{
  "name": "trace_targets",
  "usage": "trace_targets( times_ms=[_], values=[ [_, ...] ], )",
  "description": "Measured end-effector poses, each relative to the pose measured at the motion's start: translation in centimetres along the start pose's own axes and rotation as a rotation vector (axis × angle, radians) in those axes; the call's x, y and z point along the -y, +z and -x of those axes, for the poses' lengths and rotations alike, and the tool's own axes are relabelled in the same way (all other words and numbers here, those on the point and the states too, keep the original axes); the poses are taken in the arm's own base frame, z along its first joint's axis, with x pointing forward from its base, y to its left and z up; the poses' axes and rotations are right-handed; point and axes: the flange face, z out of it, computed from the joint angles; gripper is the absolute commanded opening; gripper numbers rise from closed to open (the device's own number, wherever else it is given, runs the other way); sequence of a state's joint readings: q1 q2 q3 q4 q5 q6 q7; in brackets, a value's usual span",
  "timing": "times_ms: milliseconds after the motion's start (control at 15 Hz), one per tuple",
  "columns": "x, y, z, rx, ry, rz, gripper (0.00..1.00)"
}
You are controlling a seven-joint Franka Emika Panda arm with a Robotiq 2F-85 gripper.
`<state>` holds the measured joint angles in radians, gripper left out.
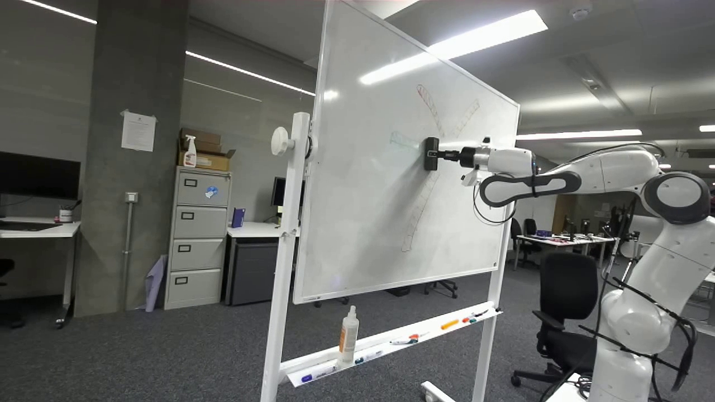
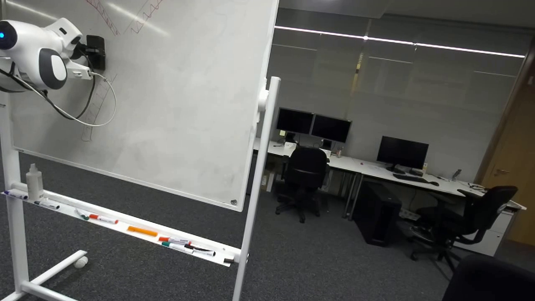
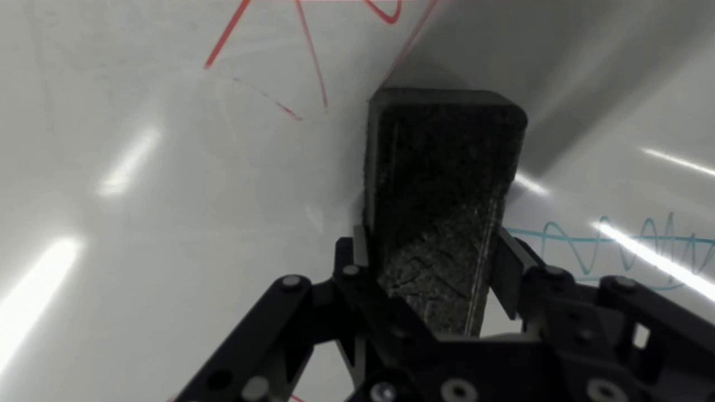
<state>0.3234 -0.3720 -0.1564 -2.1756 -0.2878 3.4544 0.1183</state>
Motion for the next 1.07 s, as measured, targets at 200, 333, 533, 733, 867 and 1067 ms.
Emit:
trace_targets(
  times_ms=[200,333,533,733,867,1067],
  values=[
    [0.1,0.1,0.0,0.002,0.004,0.018,0.3],
    [0.4,0.2,-0.1,0.003,0.001,0.029,0.3],
    [0.9,0.3,-0.1,0.006,-0.016,0.051,0.3],
    [1.5,0.6,-0.1,0.009,-0.05,0.085,0.3],
    [2.1,0.8,-0.1,0.009,-0.073,0.117,0.3],
    [3.2,1.1,-0.1,0.009,-0.11,0.169,0.3]
  ],
)
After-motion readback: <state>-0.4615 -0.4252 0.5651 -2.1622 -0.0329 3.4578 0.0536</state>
